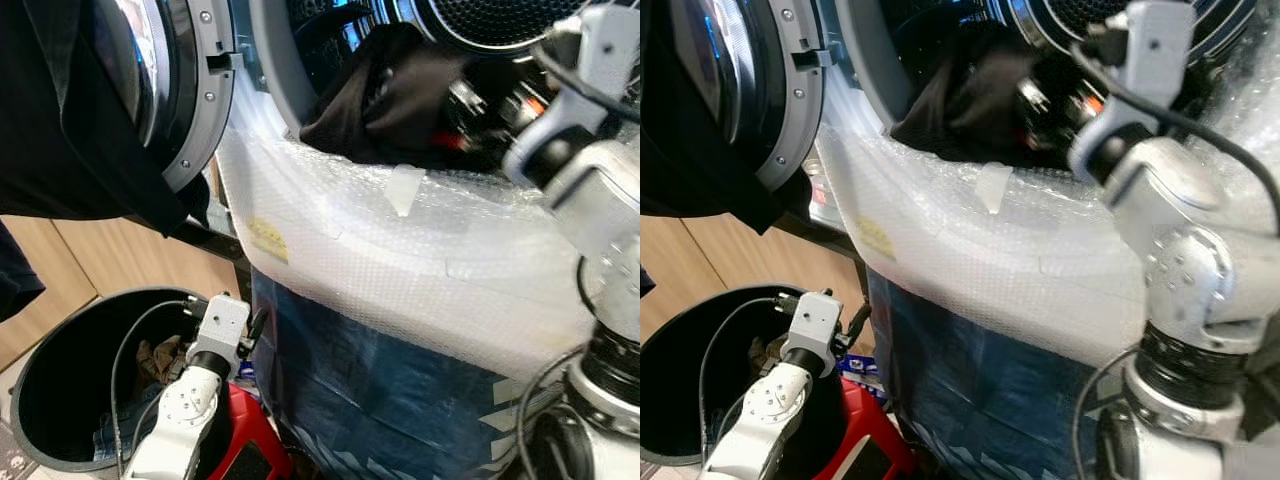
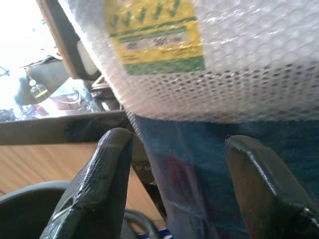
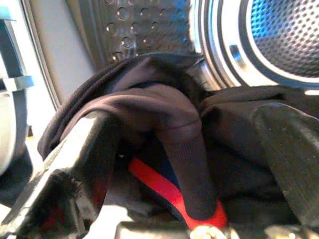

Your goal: Clothes washing

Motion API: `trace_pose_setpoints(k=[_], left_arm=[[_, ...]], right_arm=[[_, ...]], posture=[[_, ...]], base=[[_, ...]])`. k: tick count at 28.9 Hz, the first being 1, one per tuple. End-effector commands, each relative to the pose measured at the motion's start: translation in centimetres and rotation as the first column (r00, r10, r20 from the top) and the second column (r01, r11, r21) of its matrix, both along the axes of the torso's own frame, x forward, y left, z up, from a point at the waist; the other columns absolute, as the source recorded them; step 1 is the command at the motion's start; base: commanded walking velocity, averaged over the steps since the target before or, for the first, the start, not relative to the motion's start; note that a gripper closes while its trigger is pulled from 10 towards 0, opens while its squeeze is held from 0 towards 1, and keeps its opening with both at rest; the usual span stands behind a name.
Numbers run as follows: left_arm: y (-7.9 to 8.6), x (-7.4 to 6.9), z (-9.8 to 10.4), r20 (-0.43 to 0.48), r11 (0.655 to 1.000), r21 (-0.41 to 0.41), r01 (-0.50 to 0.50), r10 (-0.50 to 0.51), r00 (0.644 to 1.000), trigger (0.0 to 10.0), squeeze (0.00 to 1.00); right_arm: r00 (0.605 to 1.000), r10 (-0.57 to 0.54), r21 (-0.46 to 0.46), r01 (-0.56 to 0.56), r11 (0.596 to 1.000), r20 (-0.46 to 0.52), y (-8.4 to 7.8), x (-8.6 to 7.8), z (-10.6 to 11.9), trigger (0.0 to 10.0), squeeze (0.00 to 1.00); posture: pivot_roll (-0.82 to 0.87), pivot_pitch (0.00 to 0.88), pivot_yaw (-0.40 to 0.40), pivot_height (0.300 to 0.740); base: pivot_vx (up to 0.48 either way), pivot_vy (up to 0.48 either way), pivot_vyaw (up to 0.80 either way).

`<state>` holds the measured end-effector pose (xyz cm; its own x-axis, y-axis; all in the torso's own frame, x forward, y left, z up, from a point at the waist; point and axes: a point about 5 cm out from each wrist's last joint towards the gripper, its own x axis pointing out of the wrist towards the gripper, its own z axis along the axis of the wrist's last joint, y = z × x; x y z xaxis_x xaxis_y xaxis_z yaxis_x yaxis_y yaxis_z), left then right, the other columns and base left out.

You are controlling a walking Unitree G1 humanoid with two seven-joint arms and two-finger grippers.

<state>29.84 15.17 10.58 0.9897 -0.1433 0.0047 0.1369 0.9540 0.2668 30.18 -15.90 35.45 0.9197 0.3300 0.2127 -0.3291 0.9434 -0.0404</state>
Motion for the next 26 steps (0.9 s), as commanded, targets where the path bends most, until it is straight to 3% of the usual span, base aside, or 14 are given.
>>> trace_pose_setpoints(k=[1, 5, 6, 8, 15, 22, 26], left_arm=[[-0.2, 0.1, 0.2, 0.004, 1.000, 0.018, 0.006, -0.006, 1.000, 10.0, 0.00], [-0.4, 0.3, 0.3, 0.013, 1.000, 0.021, 0.015, -0.016, 1.000, 10.0, 0.00], [-0.4, 0.3, 0.4, 0.016, 1.000, 0.022, 0.018, -0.018, 1.000, 10.0, 0.00], [-0.3, 0.3, 0.3, 0.016, 1.000, 0.022, 0.018, -0.018, 1.000, 10.0, 0.00], [-0.3, 0.1, 0.3, 0.016, 0.999, 0.028, 0.023, -0.023, 1.000, 10.0, 0.00], [-0.3, 0.1, 0.5, 0.023, 1.000, 0.025, 0.019, -0.020, 1.000, 10.0, 0.00], [-0.3, 0.2, 0.5, 0.021, 0.999, 0.025, 0.020, -0.020, 1.000, 10.0, 0.00]], right_arm=[[1.000, -0.001, -0.097, 0.004, 0.995, 0.023, 1.0, -0.4, -0.5, 10.0, 0.00], [0.999, 0.032, -0.140, -0.026, 0.990, 0.038, 2.1, -0.8, -1.4, 10.0, 0.00], [0.991, 0.127, -0.163, -0.117, 0.980, 0.050, 3.1, -1.6, -2.2, 10.0, 0.00], [0.982, 0.179, -0.169, -0.167, 0.971, 0.057, 3.4, -2.0, -2.4, 10.0, 0.00], [0.948, 0.305, -0.296, -0.268, 0.917, 0.087, 2.4, -3.8, -3.6, 10.0, 0.00], [0.909, 0.379, -0.267, -0.327, 0.907, 0.175, 2.6, -5.0, -2.4, 10.0, 0.00], [0.867, 0.454, -0.282, -0.391, 0.876, 0.208, 3.1, -5.7, -2.0, 10.0, 0.00]], posture=[[-0.08, 0.025, 0.021, 0.740], [-0.08, 0.024, 0.021, 0.740], [-0.07, 0.022, 0.023, 0.740], [-0.07, 0.022, 0.023, 0.740], [-0.06, 0.013, 0.016, 0.740], [-0.06, 0.016, 0.017, 0.740], [-0.05, 0.015, 0.016, 0.740]], base=[[0.000, 0.000, 0.00], [0.000, 0.000, 0.00], [0.000, 0.000, 0.00], [0.000, 0.000, 0.00], [0.000, 0.000, 0.00], [0.000, 0.000, 0.00], [0.000, 0.000, 0.00]])
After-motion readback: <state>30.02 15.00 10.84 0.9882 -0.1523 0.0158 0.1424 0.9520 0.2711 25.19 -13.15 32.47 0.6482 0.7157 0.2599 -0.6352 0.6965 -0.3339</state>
